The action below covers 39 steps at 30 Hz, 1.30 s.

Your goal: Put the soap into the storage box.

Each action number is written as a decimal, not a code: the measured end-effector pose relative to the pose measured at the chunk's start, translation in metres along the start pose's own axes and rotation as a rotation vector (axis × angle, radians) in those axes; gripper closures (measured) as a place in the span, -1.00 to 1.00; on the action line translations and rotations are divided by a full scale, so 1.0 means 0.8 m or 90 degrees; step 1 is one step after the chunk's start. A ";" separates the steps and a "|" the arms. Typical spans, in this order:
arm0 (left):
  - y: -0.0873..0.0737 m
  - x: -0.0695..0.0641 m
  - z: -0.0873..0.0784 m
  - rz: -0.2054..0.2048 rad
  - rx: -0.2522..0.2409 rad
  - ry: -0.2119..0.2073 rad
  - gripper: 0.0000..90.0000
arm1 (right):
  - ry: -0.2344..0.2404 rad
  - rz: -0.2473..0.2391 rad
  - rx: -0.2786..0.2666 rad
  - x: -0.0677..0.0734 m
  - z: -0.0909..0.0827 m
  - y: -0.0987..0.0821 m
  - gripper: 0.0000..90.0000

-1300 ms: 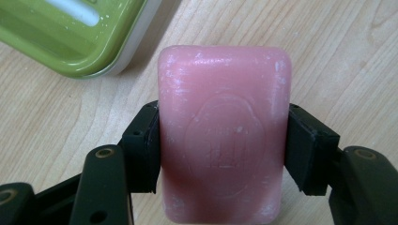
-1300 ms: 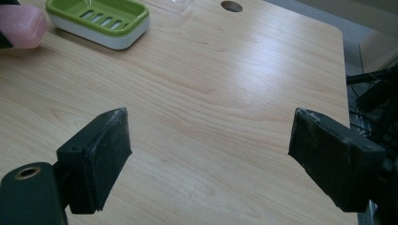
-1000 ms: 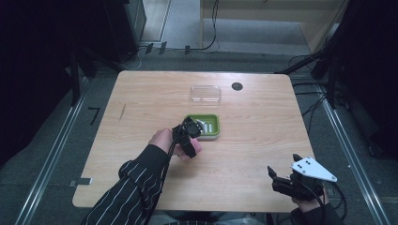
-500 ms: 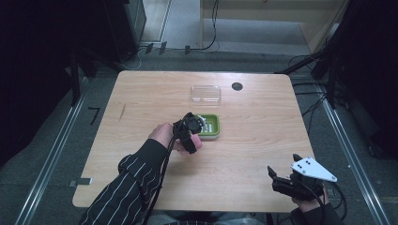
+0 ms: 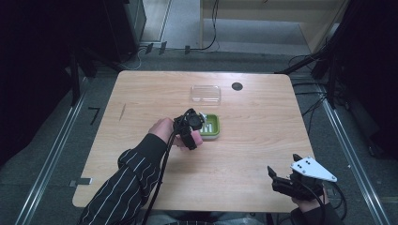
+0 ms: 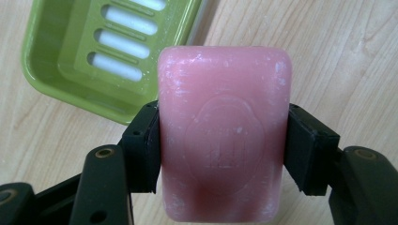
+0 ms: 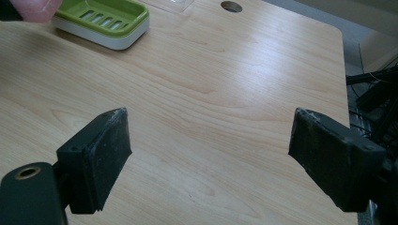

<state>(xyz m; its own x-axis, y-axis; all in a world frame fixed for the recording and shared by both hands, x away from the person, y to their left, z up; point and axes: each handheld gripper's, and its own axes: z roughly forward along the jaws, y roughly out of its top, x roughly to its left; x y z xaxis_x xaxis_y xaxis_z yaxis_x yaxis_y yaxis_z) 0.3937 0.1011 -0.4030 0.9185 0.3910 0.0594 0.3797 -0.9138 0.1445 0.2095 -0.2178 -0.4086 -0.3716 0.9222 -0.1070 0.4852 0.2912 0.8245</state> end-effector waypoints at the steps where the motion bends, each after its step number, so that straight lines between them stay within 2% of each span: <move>1: 0.000 0.000 0.000 0.002 0.000 -0.001 -0.14 | 0.000 -0.001 0.001 0.000 0.000 0.000 -0.70; 10: 0.004 0.007 -0.008 0.017 -0.004 0.004 -0.14 | -0.001 0.000 0.001 0.000 0.000 0.000 -0.70; 13: 0.006 0.009 -0.012 0.036 -0.005 0.008 -0.14 | -0.001 0.001 0.001 0.000 0.000 0.000 -0.70; 17: 0.008 0.013 -0.018 0.043 -0.018 0.012 -0.14 | -0.001 0.000 0.001 0.000 0.000 0.000 -0.70; 20: 0.010 0.015 -0.021 0.056 -0.014 0.014 -0.14 | 0.000 0.001 0.001 0.000 0.000 0.000 -0.70; 33: 0.023 0.021 -0.016 0.094 -0.015 0.010 -0.14 | 0.000 -0.001 0.001 0.000 0.000 0.000 -0.70; 39: 0.026 0.024 -0.015 0.095 -0.015 0.010 -0.14 | -0.003 0.002 0.003 0.000 -0.002 -0.002 -0.70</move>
<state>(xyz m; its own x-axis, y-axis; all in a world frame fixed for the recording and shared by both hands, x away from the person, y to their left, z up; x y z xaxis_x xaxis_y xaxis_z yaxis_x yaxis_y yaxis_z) 0.4180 0.0908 -0.3870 0.9625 0.2529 0.0981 0.2361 -0.9591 0.1564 0.2073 -0.2190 -0.4090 -0.3669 0.9240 -0.1075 0.4900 0.2902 0.8220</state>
